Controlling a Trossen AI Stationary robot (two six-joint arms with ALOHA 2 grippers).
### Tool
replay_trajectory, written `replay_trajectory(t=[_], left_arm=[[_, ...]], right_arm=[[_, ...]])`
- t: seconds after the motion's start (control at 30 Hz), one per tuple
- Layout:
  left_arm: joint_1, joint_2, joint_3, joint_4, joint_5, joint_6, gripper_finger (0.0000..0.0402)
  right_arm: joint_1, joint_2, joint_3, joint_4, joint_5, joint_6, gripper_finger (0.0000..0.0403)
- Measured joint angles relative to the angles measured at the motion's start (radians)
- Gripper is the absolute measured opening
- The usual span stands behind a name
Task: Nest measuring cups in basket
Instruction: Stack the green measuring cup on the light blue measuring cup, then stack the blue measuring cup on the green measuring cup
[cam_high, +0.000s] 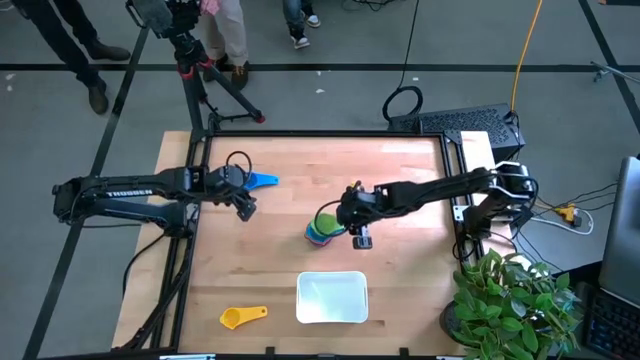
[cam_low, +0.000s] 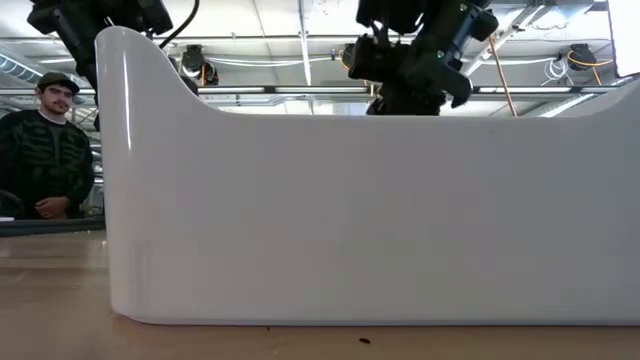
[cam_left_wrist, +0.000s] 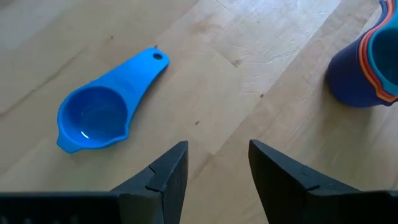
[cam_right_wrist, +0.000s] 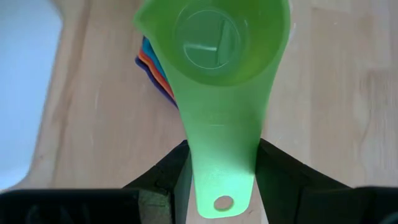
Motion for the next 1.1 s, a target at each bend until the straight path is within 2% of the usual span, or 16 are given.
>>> replay_trajectory(t=[0.2, 0.5, 0.7, 0.9, 1.1], left_arm=[[0.007, 0.0, 0.0, 0.001, 0.019, 0.0, 0.017], [0.007, 0.0, 0.0, 0.004, 0.021, 0.007, 0.017], [0.007, 0.0, 0.0, 0.005, 0.021, 0.007, 0.017], [0.01, 0.0, 0.0, 0.007, 0.019, 0.009, 0.017], [0.099, 0.004, 0.015, 0.001, 0.02, 0.081, 0.017]], right_arm=[[-0.001, 0.017, 0.0, -0.015, 0.026, -0.016, 0.0136], [-0.001, 0.013, 0.0, -0.009, 0.023, -0.022, 0.0178], [0.0, 0.013, 0.0, 0.028, -0.03, -0.018, 0.0181], [-0.001, 0.007, 0.0, 0.035, -0.029, -0.017, 0.0182], [-0.017, -0.053, 0.0, 0.033, -0.027, -0.017, 0.0182]])
